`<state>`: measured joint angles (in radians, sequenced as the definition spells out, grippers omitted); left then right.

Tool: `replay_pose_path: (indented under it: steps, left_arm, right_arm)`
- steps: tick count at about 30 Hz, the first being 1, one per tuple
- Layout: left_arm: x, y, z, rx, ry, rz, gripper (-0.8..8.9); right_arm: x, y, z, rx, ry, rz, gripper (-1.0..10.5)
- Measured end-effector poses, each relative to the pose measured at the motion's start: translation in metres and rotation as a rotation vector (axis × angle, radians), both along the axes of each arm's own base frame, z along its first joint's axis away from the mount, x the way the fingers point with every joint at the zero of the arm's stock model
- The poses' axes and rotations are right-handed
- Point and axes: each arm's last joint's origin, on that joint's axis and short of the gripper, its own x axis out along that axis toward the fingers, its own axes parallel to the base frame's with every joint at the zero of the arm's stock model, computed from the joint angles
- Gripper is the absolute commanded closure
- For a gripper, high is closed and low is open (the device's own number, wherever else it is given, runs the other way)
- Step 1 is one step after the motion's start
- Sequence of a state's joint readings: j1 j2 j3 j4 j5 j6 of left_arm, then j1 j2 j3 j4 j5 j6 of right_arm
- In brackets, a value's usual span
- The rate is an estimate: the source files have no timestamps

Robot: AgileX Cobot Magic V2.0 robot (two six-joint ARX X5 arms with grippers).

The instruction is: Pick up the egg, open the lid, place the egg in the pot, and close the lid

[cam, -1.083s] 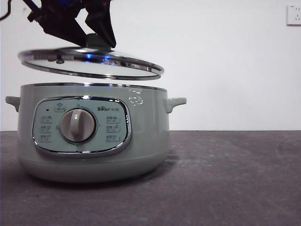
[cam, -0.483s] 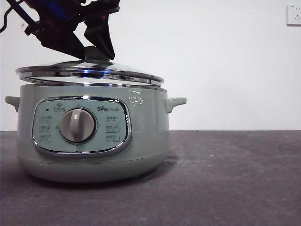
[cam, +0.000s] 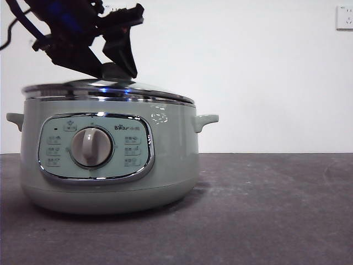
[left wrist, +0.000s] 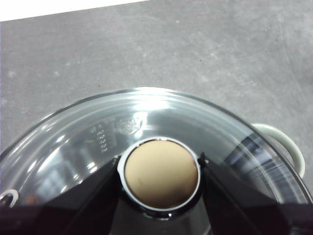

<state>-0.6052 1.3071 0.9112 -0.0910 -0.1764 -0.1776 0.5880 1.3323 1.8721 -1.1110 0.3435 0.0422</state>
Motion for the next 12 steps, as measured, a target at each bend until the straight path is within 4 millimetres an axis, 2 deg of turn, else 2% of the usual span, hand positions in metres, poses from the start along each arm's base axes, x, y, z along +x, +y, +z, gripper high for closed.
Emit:
replay_pose_path:
  steps: [9, 11, 12]
  left_arm:
    - [0.0027, -0.0019, -0.0025, -0.001, 0.017, 0.003, 8.07]
    - [0.0024, -0.0017, -0.0015, 0.007, 0.029, 0.004, 6.96]
    - [0.0022, -0.0016, -0.0013, 0.01, 0.034, 0.004, 5.8]
  right_arm:
    - [-0.0006, -0.0004, -0.0012, -0.009, 0.012, 0.0, 5.1]
    - [-0.0009, -0.0006, -0.0017, -0.012, 0.018, 0.0, 5.1]
    - [-0.001, -0.0007, -0.0018, -0.013, 0.019, 0.0, 5.1]
